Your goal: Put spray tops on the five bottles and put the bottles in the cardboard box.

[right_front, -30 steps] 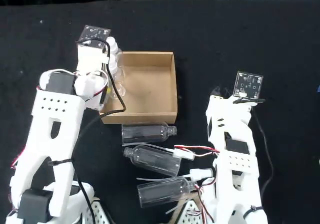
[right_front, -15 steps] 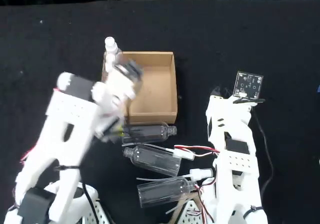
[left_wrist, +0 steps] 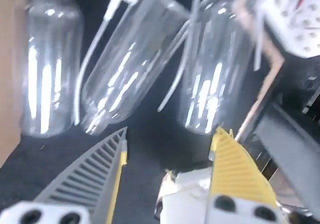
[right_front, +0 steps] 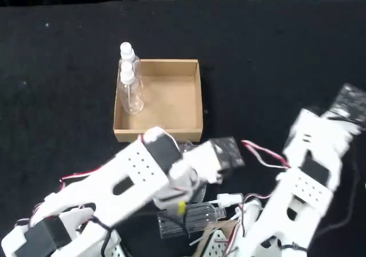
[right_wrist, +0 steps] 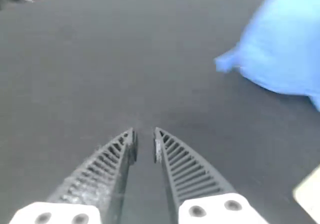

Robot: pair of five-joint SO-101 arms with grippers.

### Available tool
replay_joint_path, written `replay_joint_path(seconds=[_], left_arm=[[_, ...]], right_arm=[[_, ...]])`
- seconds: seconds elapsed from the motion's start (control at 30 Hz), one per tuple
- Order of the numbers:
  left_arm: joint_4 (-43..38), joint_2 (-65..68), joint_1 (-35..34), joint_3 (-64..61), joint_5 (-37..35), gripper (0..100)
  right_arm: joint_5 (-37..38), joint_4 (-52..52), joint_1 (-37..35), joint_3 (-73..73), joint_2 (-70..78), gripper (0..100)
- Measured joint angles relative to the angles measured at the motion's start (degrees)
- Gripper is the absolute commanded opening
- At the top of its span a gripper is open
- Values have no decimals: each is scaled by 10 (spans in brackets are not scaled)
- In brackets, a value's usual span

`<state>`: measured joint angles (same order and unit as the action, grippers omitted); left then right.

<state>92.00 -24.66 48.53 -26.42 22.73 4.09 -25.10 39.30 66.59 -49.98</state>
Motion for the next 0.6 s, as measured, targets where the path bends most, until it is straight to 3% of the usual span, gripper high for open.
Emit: replay_joint_path(seconds=[0.17,0.3,0.6], left_arm=[[-59,0,74,-47,-53,311],[-105,0,113,-88,-76,314],[-200,0,135,-145,-80,314]], right_arm=[[56,-52,120,-2,0,53],[97,-76,167,-2,0,53],[115,-100,173,-2,0,53]])
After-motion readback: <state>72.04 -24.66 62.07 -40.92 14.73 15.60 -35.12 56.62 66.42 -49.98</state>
